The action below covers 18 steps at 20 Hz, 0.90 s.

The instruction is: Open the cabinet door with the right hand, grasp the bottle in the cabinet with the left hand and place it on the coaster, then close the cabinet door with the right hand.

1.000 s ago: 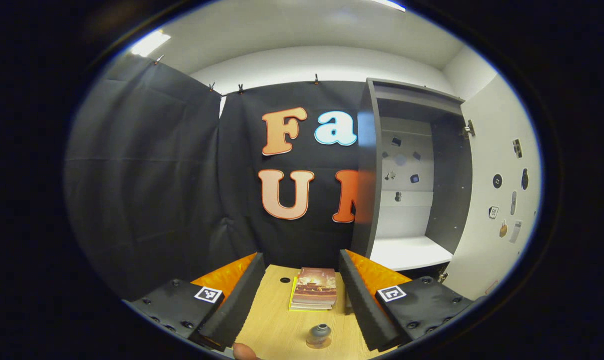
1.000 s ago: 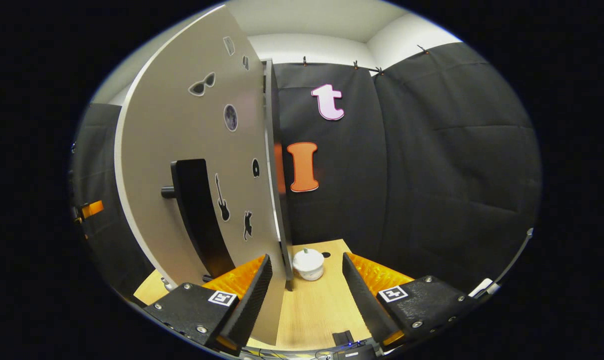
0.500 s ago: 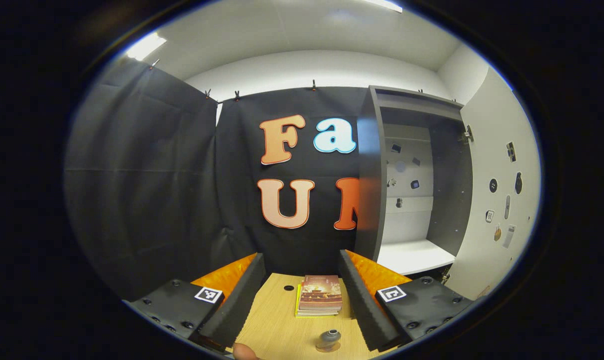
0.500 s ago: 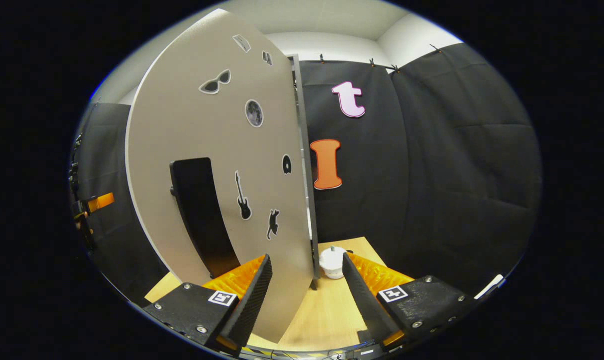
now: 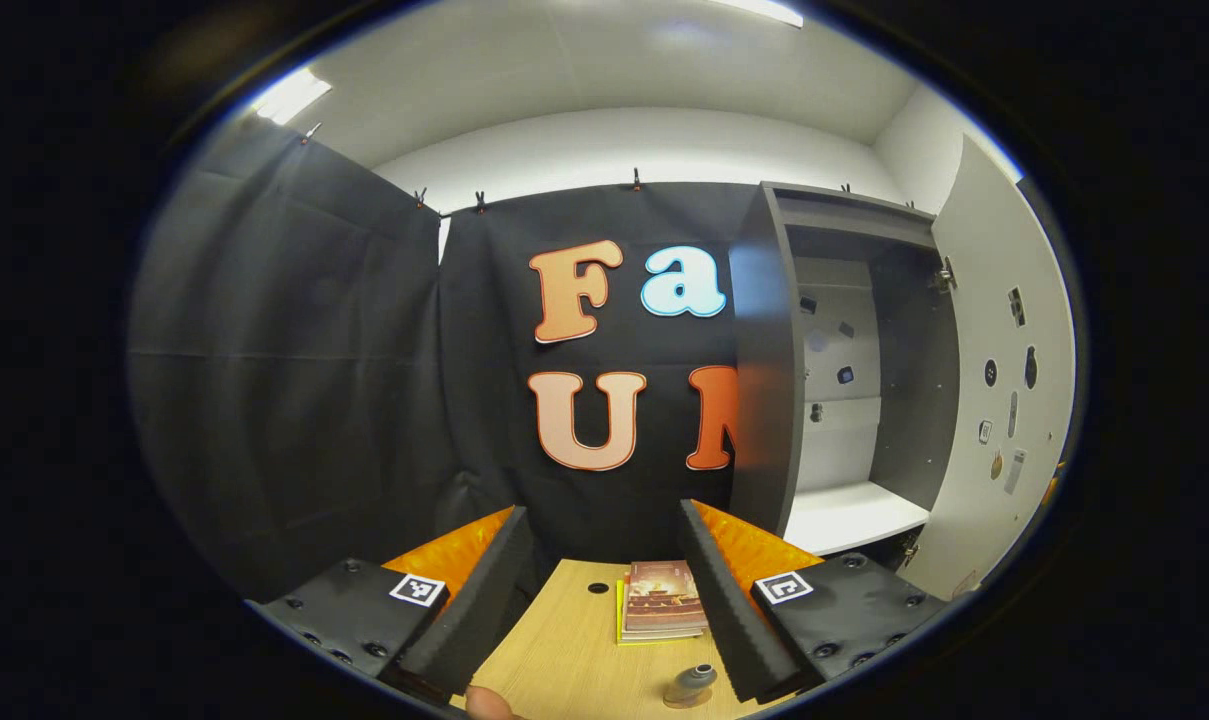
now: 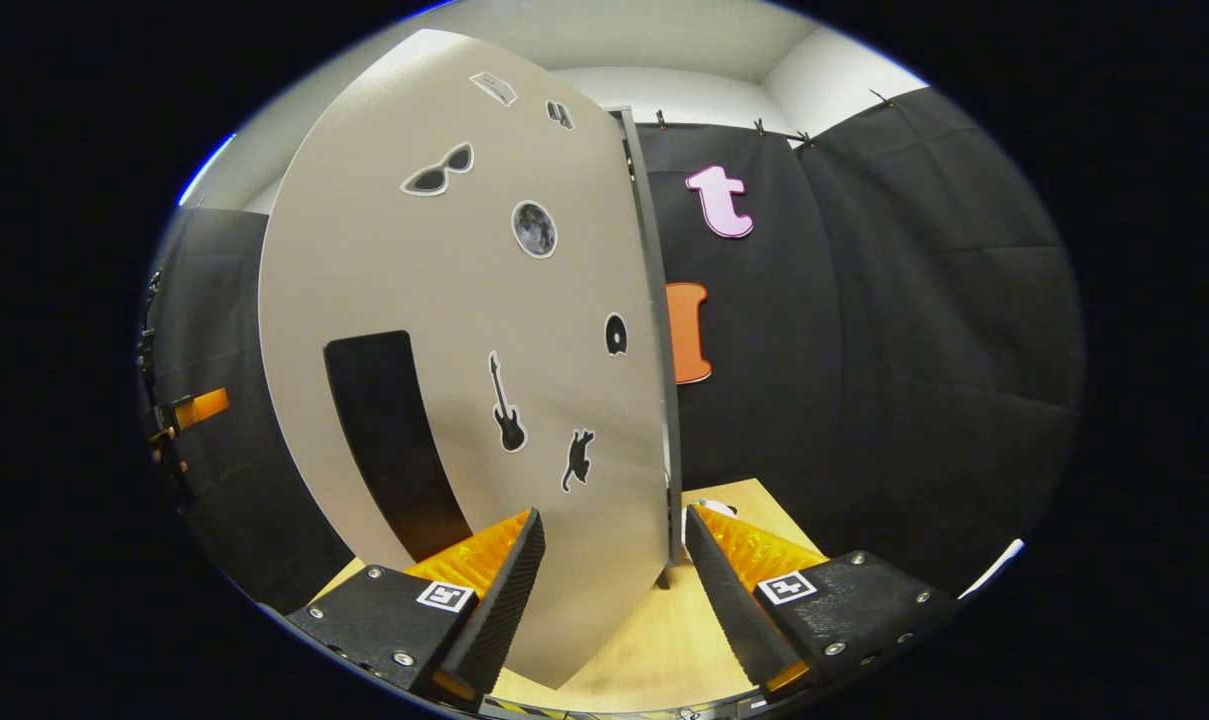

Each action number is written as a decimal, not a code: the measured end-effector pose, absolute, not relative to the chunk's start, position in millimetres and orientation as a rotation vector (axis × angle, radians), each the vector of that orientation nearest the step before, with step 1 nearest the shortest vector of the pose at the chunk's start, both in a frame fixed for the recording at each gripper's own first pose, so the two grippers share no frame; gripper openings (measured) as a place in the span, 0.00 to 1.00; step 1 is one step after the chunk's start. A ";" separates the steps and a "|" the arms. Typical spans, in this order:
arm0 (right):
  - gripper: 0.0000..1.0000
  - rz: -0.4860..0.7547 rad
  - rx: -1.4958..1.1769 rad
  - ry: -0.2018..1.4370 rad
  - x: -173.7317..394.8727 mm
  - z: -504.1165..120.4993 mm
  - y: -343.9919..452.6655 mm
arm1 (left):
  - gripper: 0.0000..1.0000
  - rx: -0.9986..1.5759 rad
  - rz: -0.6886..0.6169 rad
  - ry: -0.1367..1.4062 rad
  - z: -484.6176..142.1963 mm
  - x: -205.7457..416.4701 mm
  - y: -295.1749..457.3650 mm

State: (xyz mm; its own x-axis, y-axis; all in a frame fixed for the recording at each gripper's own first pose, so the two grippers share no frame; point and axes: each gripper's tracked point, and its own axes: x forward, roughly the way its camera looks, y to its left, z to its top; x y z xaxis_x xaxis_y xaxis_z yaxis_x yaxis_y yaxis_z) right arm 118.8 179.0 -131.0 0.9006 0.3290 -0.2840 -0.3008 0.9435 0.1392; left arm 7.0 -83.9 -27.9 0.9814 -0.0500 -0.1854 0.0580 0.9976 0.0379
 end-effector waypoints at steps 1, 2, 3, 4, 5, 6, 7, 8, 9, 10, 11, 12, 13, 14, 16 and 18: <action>0.88 0.330 0.092 0.303 120.7 -130.8 181.3 | 0.97 0.036 -0.059 0.185 -28.7 8.7 -82.6; 0.88 0.335 0.092 0.298 123.0 -130.8 183.4 | 0.94 0.028 -0.060 0.187 -29.6 9.3 -79.4; 0.88 0.339 0.096 0.297 125.6 -130.8 187.0 | 0.94 0.021 -0.062 0.188 -31.4 11.5 -76.8; 0.88 0.346 0.103 0.297 126.0 -131.3 190.4 | 0.97 0.016 -0.063 0.187 -32.2 12.5 -74.5; 0.96 0.356 0.110 0.296 127.9 -132.1 194.9 | 0.97 0.015 -0.063 0.188 -33.9 14.9 -72.1; 0.96 0.369 0.119 0.300 130.3 -133.9 200.4 | 0.97 0.015 -0.063 0.188 -35.7 18.0 -68.2; 0.96 0.384 0.126 0.301 131.9 -135.3 206.3 | 0.97 0.017 -0.062 0.190 -37.0 18.3 -64.9; 0.90 0.399 0.130 0.304 134.6 -136.6 212.0 | 1.00 0.018 -0.062 0.190 -38.9 20.0 -61.3; 0.97 0.409 0.129 0.306 136.8 -138.0 216.8 | 0.97 0.019 -0.059 0.192 -39.6 21.4 -56.9; 0.90 0.420 0.124 0.307 138.8 -139.7 221.7 | 0.97 0.018 -0.058 0.195 -43.1 24.6 -52.3; 0.90 0.428 0.118 0.307 141.6 -141.7 226.0 | 0.97 0.017 -0.056 0.197 -45.2 25.2 -48.4; 0.90 0.437 0.111 0.305 143.7 -142.4 230.9 | 1.00 0.018 -0.054 0.200 -47.7 28.4 -42.7; 0.90 0.441 0.104 0.303 146.1 -143.7 234.5 | 1.00 0.022 -0.050 0.201 -48.4 31.2 -37.8; 0.91 0.444 0.095 0.301 148.1 -144.4 237.7 | 1.00 0.027 -0.045 0.204 -50.4 33.2 -32.3; 0.91 0.447 0.080 0.298 149.2 -144.3 240.5 | 0.97 0.038 -0.035 0.209 -55.1 34.3 -19.8; 0.91 0.445 0.070 0.286 150.2 -141.7 239.7 | 0.97 0.044 -0.022 0.213 -59.9 37.1 -9.9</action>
State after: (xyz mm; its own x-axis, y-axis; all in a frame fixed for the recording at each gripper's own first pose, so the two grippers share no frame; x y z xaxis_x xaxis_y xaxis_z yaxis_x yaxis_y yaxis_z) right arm 150.2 239.7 -141.7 0.8634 0.4338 -0.2575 -0.4143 0.9010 0.1289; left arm 37.1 -9.9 -59.9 0.9772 -0.0172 -0.2117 0.0265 0.9988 0.0413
